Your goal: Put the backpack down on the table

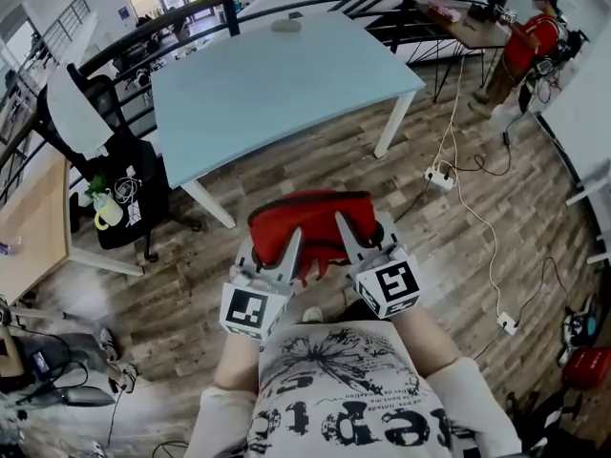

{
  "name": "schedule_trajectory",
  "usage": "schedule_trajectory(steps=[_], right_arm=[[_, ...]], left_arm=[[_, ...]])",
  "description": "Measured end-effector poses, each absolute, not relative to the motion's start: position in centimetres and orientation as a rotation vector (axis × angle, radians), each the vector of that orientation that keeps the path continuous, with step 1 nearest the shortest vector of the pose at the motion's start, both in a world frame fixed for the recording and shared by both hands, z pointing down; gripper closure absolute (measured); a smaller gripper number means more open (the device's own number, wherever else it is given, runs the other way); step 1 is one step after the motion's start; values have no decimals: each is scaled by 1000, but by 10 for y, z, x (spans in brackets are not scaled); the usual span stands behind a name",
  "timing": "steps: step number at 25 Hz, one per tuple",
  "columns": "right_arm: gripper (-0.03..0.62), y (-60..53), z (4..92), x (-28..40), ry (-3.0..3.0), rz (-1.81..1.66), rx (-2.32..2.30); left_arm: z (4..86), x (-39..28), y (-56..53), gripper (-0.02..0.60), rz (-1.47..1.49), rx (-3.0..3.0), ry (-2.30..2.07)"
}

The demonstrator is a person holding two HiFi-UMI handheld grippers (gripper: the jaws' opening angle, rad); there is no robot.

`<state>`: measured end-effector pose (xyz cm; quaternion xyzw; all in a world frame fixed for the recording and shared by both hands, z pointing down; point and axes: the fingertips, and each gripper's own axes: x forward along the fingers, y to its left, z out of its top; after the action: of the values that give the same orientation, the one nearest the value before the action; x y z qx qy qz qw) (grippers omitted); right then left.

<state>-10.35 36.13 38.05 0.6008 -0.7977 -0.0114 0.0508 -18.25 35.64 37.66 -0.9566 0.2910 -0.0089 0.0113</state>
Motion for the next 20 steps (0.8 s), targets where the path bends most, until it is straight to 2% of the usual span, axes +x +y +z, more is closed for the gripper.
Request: schedule_trajectory(steps=[8, 20], right_arm=[[565, 282, 389, -85, -2509, -29, 1734], [565, 140, 359, 12, -2721, -135, 1447]], left_arm=[[379, -163, 284, 529, -44, -2931, 1038], [352, -65, 158, 529, 11, -2756, 1348]])
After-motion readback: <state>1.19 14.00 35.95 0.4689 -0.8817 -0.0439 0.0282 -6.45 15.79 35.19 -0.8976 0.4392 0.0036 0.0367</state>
